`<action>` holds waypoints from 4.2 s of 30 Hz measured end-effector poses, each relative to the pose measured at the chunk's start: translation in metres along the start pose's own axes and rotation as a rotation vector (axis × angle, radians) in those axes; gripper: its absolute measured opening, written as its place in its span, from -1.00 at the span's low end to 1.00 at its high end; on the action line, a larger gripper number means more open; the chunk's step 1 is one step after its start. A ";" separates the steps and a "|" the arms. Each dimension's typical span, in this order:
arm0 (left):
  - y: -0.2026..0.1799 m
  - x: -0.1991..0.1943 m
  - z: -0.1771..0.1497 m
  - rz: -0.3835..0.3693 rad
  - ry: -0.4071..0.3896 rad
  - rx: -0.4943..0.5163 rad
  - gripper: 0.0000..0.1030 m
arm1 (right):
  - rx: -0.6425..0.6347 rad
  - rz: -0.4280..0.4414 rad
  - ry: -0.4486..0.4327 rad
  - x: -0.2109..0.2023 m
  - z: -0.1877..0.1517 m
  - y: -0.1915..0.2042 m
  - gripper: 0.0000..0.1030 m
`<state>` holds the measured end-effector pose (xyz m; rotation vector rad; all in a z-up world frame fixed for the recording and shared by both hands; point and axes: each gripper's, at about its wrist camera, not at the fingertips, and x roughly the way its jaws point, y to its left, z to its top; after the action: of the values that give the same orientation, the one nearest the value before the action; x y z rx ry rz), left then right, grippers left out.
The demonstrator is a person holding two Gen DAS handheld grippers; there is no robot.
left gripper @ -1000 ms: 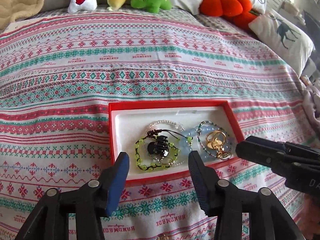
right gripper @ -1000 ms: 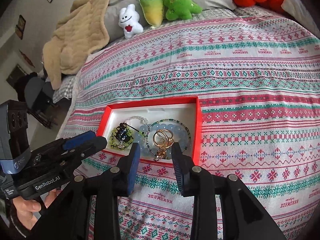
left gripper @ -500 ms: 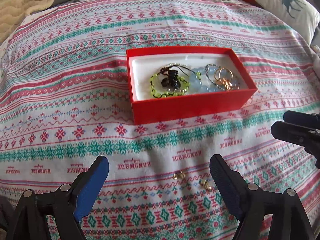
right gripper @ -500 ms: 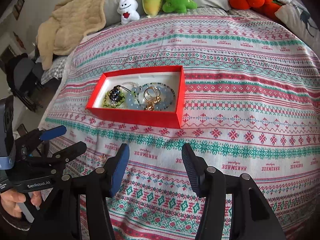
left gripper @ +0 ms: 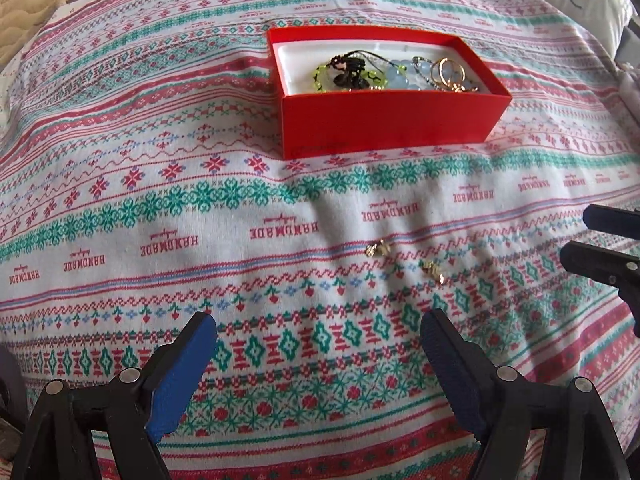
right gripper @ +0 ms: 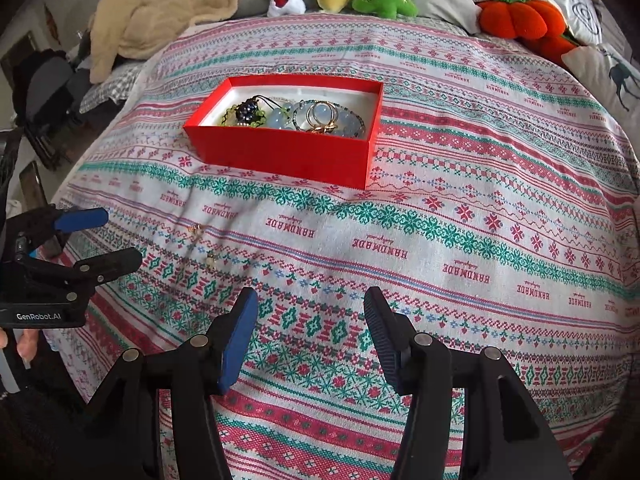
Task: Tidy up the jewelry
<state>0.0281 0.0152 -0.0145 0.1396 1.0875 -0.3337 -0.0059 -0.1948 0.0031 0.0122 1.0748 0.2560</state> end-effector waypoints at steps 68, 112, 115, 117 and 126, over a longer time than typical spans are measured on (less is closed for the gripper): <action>-0.047 0.061 0.029 -0.095 -0.041 0.031 -0.58 | -0.024 0.126 0.020 0.014 0.015 0.012 -0.89; -0.016 0.030 0.108 -0.029 -0.226 -0.094 -0.79 | 0.193 0.100 -0.155 0.029 0.096 -0.033 -0.89; -0.018 0.033 0.111 -0.022 -0.227 -0.083 -0.78 | 0.209 0.108 -0.159 0.034 0.102 -0.036 -0.89; -0.019 0.034 0.112 -0.017 -0.231 -0.078 -0.77 | 0.215 0.119 -0.165 0.037 0.105 -0.038 -0.89; -0.015 0.026 0.112 -0.014 -0.224 -0.086 -0.32 | 0.284 0.203 -0.171 0.038 0.113 -0.049 -0.60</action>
<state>0.1286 -0.0343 0.0151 0.0172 0.8802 -0.3073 0.1189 -0.2218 0.0177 0.3926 0.9325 0.2779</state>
